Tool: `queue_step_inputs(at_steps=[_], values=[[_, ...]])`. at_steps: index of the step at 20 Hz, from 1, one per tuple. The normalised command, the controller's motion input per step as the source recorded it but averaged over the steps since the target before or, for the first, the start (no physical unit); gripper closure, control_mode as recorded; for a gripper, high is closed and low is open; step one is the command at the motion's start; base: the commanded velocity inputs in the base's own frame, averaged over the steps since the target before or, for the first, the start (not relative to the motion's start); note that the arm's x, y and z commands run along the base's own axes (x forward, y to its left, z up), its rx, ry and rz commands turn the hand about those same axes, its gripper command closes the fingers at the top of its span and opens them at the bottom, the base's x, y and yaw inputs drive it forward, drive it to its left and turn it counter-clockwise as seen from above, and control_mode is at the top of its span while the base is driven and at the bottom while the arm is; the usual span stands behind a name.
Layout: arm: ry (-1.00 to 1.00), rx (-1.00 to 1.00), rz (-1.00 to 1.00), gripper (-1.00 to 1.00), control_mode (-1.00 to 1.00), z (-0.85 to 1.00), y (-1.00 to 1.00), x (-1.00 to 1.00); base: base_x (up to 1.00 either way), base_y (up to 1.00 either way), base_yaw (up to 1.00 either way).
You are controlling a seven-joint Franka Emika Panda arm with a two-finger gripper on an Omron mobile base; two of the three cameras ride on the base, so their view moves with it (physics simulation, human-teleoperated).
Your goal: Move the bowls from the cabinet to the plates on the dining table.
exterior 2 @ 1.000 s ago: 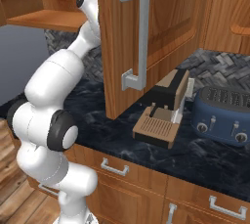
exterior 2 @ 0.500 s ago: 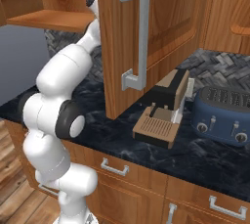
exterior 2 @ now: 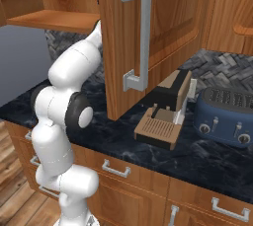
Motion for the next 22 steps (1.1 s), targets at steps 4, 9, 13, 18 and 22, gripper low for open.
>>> queue_step_inputs(at_steps=[4,9,13,18,22], values=[[0.03,0.0,0.05,-1.0,-1.0,-0.02,-0.15,0.38,0.0,0.0,0.0],[0.03,0.0,0.04,-1.0,-1.0,0.0,-0.18,0.39,0.0,0.0,0.0],[0.02,0.0,0.03,-1.0,-1.0,0.0,-0.19,0.39,0.0,0.0,0.0],[0.02,0.0,0.03,-1.0,-1.0,0.0,-0.16,0.36,0.0,0.0,0.0],[0.06,0.0,0.06,-1.0,-1.0,-0.47,0.0,0.11,0.0,0.0,0.0]])
